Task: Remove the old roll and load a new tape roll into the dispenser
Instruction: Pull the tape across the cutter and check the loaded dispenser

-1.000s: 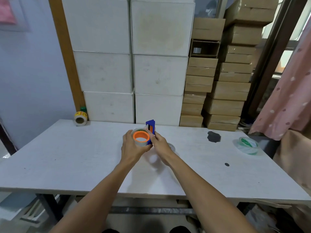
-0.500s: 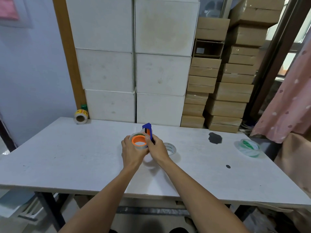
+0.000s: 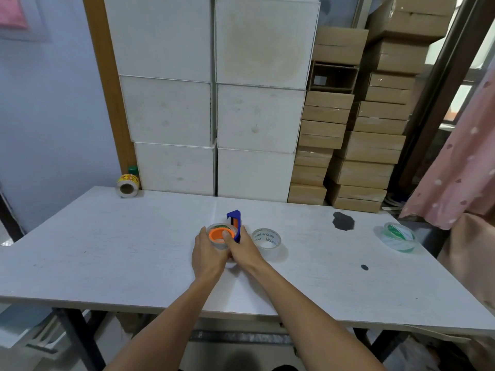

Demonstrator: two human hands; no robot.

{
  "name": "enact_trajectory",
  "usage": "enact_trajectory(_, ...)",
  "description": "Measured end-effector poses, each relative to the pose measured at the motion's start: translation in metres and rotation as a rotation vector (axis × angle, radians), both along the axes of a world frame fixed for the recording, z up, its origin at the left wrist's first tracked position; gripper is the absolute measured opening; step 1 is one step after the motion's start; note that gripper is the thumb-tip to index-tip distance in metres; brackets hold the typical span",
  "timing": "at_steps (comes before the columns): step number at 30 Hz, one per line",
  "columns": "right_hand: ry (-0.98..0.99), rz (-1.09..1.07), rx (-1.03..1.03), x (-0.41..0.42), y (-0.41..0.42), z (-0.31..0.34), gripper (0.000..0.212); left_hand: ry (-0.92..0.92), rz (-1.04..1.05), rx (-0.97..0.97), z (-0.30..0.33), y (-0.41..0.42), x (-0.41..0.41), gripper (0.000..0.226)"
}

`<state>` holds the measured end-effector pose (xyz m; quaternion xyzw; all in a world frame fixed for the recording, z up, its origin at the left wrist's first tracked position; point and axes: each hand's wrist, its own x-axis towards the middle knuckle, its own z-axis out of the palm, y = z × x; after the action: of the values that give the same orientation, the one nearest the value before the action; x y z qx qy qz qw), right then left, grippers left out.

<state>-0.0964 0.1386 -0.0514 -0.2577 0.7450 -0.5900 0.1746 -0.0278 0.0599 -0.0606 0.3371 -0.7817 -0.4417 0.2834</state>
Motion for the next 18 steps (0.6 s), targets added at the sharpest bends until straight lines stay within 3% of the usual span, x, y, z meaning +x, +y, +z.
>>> enact_trajectory(18, -0.002, 0.015, 0.047, 0.0007, -0.0023, -0.0023, 0.055, -0.117, -0.073, 0.001, 0.0003, -0.0071, -0.0011, 0.105)
